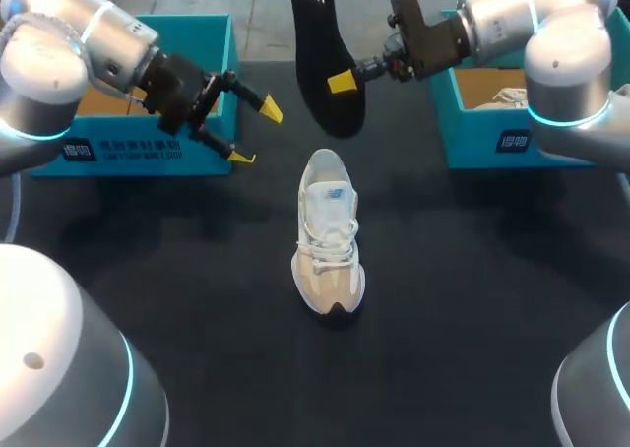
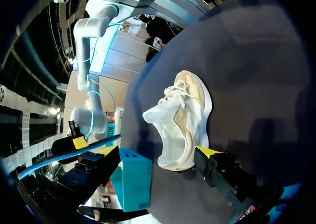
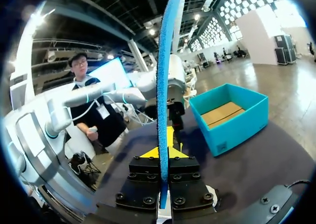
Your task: Take the shoe out of the shoebox, open the shoe tongue, remove and reinsert the insole, then place the shoe into the shoebox
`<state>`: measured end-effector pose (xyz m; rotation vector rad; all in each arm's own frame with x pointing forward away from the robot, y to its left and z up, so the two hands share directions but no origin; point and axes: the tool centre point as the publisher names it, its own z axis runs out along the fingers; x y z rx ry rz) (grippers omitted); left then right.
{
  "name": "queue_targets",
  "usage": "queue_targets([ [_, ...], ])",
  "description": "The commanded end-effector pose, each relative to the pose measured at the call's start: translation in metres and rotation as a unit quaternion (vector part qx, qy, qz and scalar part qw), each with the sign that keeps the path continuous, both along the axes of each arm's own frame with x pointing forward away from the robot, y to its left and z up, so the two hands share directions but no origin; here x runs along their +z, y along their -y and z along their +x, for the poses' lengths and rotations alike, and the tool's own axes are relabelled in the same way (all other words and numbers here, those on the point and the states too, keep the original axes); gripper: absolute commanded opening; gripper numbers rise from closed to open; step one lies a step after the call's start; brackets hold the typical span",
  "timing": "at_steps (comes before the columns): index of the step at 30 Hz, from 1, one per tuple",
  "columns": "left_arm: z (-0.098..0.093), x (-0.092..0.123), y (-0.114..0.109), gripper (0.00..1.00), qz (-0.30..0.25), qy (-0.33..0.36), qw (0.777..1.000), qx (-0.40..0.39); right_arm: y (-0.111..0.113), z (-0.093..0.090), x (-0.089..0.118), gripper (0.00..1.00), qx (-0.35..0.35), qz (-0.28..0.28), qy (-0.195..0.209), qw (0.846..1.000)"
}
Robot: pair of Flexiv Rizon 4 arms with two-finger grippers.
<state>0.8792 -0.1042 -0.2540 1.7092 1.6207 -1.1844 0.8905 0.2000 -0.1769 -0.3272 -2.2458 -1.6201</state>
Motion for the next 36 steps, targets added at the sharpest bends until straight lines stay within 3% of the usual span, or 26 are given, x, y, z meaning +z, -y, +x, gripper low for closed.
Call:
queue_targets([
  [1,0.0,-0.01,0.003,1.0,0.0,-0.001,1.0,0.005,-0.009,0.007,-0.024,0.0,0.01,0.021,-0.007,1.0],
  [21,0.008,-0.034,0.001,1.0,-0.006,-0.005,1.0,0.014,-0.011,0.007,-0.029,0.0,0.007,0.019,-0.016,1.0],
  [28,0.009,-0.036,0.002,1.0,-0.009,-0.006,1.0,0.012,-0.011,0.014,-0.057,0.0,-0.022,0.001,0.023,0.999],
  [36,0.004,-0.037,-0.001,1.0,-0.014,-0.005,1.0,0.011,-0.012,0.017,-0.077,0.0,-0.024,0.014,0.005,1.0],
])
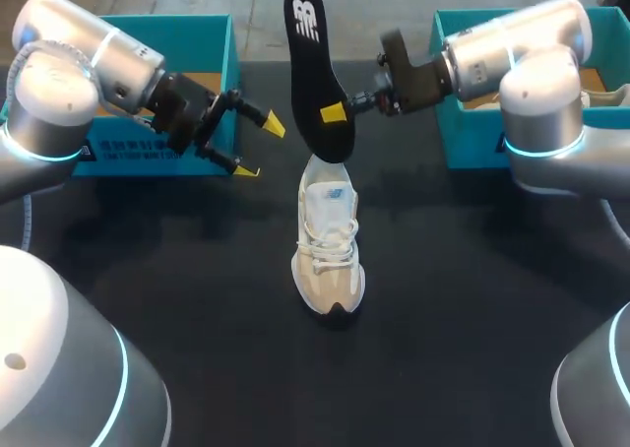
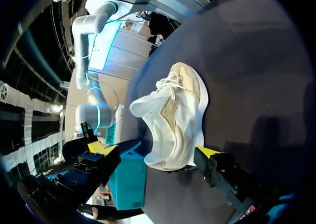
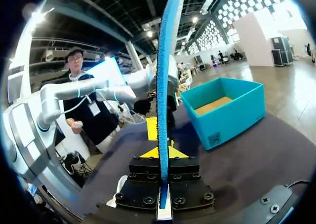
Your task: Take the shoe out of the shoebox, open the shoe tongue, remove and reinsert the insole, then place the shoe into the shoebox
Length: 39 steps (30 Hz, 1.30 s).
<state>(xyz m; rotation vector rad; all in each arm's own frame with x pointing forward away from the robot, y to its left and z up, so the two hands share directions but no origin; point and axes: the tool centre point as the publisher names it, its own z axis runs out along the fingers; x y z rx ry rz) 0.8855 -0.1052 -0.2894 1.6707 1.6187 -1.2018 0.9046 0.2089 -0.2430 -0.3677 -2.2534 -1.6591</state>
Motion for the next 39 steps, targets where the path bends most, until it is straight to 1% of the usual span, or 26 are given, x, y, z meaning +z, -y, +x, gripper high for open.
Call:
queue_targets([
  [1,-0.003,-0.002,-0.003,1.0,-0.003,0.0,1.0,0.002,-0.004,0.002,-0.015,0.0,-0.004,0.013,-0.003,1.0],
  [8,-0.004,-0.004,-0.005,1.0,-0.008,-0.001,1.0,0.004,-0.006,0.003,-0.03,0.0,-0.024,0.019,0.007,1.0],
  [12,-0.004,-0.004,-0.005,1.0,-0.009,-0.002,1.0,0.003,-0.01,0.002,-0.037,0.0,-0.028,0.029,-0.004,0.999],
  [27,-0.002,-0.005,0.001,1.0,-0.014,-0.004,1.0,-0.004,-0.02,-0.006,-0.048,0.0,-0.04,0.058,-0.042,0.997],
  [33,0.0,-0.006,0.003,1.0,-0.014,0.003,1.0,-0.004,-0.016,-0.011,-0.05,0.0,-0.041,0.053,-0.047,0.997],
  [39,0.001,-0.006,0.006,1.0,-0.029,0.004,1.0,0.005,-0.011,-0.015,-0.052,0.0,-0.045,0.05,-0.055,0.996],
])
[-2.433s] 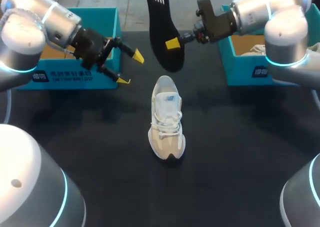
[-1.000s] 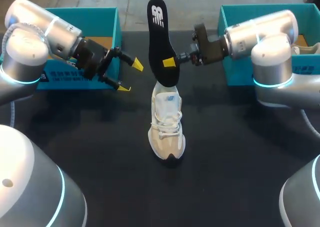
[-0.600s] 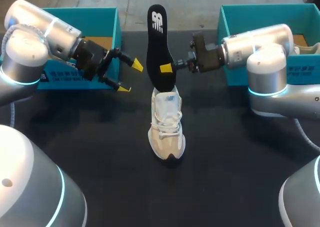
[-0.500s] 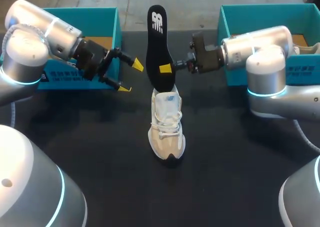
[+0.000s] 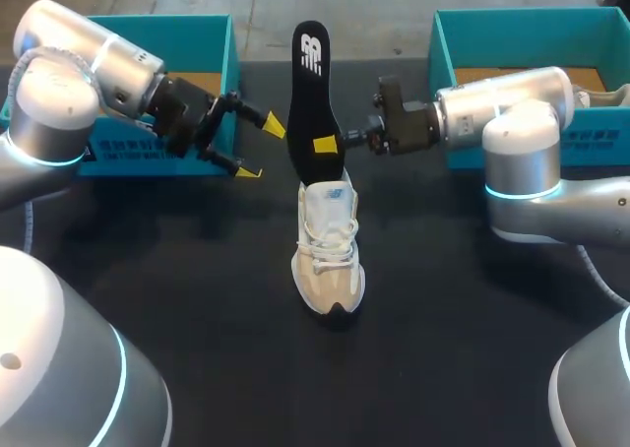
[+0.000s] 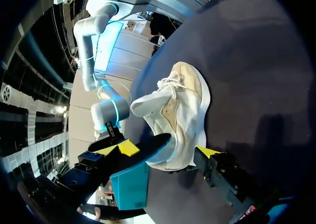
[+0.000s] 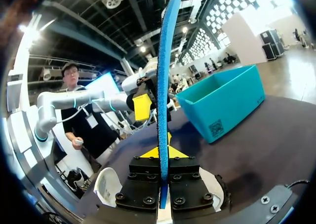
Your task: Take the shoe out of the shoebox, open the shoe tongue, remove and reinsert the insole, then place the shoe into the shoebox
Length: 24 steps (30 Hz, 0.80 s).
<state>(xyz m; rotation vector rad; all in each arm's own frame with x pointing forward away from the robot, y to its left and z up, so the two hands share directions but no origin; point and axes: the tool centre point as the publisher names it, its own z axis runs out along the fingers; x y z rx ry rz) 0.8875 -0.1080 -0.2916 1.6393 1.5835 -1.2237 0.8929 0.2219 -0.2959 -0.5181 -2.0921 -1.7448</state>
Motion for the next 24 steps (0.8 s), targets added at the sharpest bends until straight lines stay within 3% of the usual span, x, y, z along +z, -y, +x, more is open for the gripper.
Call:
queue_targets([
  [1,-0.002,-0.003,0.004,1.0,-0.008,0.003,1.0,0.003,0.002,-0.004,0.0,0.0,-0.003,-0.002,-0.003,1.0],
  [24,0.007,0.008,0.026,1.0,-0.018,0.009,1.0,0.001,0.005,-0.009,-0.007,0.0,-0.005,0.003,-0.021,1.0],
])
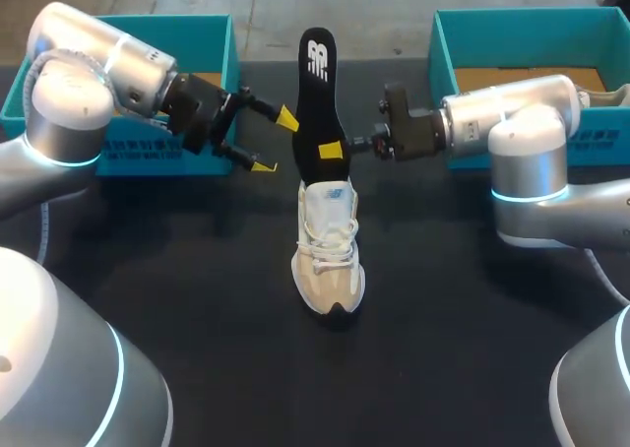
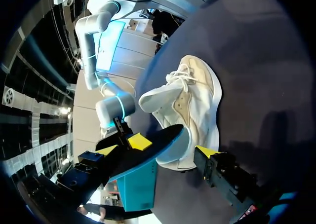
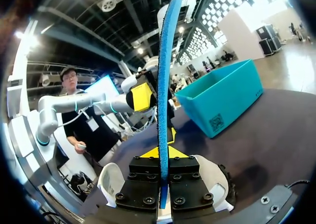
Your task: Take the shoe out of the shoebox, open the shoe tongue, remove and reinsert the insole, then place the shoe into the shoebox
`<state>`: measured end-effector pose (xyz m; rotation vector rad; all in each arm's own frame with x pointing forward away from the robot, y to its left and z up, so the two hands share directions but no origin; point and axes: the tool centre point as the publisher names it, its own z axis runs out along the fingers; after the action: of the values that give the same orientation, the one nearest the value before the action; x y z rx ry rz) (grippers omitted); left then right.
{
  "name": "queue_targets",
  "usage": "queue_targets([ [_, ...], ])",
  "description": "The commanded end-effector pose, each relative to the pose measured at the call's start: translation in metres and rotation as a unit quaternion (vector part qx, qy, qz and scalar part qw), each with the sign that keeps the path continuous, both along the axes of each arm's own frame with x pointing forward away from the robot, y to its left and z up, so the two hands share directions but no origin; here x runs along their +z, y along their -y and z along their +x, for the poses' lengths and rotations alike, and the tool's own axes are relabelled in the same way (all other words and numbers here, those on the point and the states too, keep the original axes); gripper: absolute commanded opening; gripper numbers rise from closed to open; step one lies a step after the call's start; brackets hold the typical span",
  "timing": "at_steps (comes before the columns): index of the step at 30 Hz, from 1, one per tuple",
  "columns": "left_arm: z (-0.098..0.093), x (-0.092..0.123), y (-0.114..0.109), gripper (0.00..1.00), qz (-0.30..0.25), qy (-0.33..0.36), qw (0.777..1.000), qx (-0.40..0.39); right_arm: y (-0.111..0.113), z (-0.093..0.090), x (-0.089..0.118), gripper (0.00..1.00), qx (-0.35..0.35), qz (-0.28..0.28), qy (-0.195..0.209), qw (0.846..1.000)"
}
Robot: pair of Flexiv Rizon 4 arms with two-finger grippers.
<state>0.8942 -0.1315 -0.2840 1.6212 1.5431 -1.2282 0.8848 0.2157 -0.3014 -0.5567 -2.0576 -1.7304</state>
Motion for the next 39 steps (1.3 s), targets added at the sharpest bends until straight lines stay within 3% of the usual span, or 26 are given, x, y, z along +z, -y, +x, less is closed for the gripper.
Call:
queue_targets([
  [1,0.0006,0.0008,0.0037,1.0,0.0,0.001,1.0,0.001,-0.0013,-0.0015,-0.0018,0.0,-0.001,0.0,-0.001,1.0],
  [39,0.0003,-0.0071,-0.0026,1.0,0.0,-0.005,1.0,-0.005,-0.0041,0.0055,-0.0088,0.0,-0.022,-0.01,0.001,1.0],
])
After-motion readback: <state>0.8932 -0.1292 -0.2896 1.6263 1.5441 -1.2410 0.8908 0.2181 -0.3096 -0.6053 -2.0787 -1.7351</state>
